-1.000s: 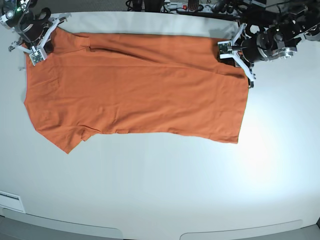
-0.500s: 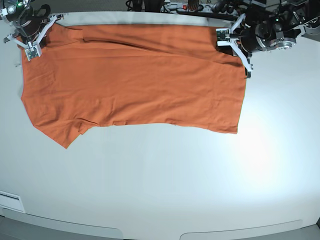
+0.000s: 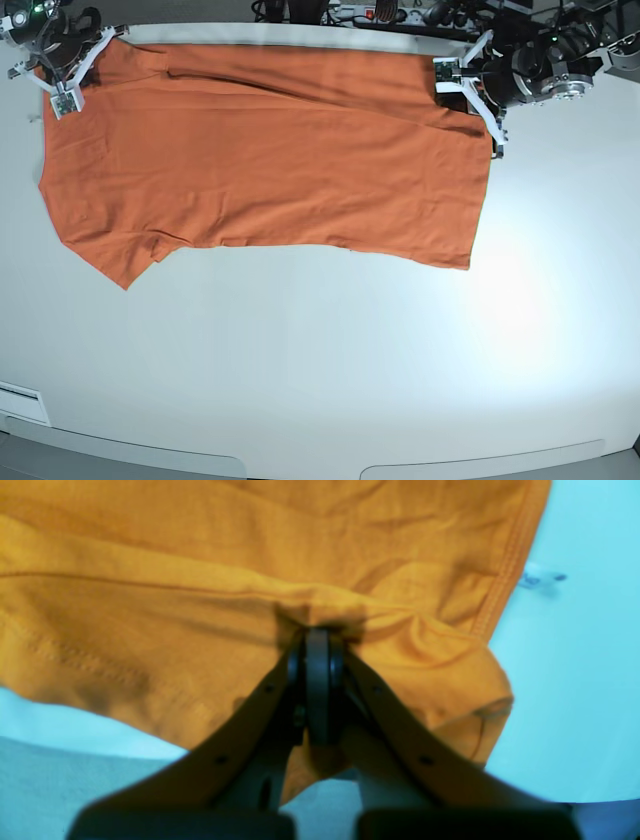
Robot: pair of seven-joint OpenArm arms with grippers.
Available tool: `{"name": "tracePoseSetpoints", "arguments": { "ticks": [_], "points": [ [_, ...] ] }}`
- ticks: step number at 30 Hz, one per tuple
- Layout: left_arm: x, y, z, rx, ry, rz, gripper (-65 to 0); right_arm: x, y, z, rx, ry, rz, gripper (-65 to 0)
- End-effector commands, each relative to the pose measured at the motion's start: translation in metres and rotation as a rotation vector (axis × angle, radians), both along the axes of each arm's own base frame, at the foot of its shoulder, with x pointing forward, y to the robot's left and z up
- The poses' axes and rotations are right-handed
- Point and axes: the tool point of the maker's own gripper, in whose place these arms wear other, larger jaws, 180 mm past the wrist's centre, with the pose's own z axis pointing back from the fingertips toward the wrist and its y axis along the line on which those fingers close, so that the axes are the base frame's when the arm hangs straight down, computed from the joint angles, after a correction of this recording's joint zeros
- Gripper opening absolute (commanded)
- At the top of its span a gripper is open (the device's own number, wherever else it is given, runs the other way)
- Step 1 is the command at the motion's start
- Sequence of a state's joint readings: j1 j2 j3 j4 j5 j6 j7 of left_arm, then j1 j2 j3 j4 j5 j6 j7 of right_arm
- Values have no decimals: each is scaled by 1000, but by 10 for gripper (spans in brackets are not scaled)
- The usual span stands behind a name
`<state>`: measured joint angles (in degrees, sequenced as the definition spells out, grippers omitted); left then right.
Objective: Fold the T-shirt properly
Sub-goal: 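Release the hem with the left gripper and move it to the shirt's opposite edge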
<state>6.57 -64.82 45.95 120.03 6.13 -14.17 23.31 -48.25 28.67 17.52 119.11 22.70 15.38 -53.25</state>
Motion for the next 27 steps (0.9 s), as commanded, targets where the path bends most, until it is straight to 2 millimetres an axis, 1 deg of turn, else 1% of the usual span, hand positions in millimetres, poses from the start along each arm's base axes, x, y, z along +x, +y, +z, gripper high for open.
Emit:
{"name": "tracePoseSetpoints", "arguments": {
  "ticks": [1,5,6,9,15,17,19,23,25,27],
  "points": [
    [4,-1,9,-2,-30,-20,-650,-2,-2,4,-19,9,9,-650],
    [2,-11,19,-27,-49,-38,-650,7,0,12,-38,-30,33,-650],
    [5,-15,23,-43,-66,-28,-650,10,-1,16,-53,-46,33,-650],
    [20,-20,40,-86,-149,41,-650,25,-5,34,-122,-125,38,-650],
    [36,-17,60,-56,-280,86,-650,53,-12,72,-287,-289,112,-650],
    [52,-10,72,-72,-363,166,-650,63,-16,84,-341,-352,124,-650],
    [70,-1,88,-93,-475,252,-650,69,-24,95,-403,-403,117,-650],
    [102,19,118,-115,-643,373,-650,72,-37,107,-491,-443,85,-650],
    [126,39,132,-114,-736,455,-650,72,-38,108,-500,-446,85,-650],
    [152,62,140,-145,-777,559,-650,72,-38,107,-495,-444,86,-650]
  ]
}}
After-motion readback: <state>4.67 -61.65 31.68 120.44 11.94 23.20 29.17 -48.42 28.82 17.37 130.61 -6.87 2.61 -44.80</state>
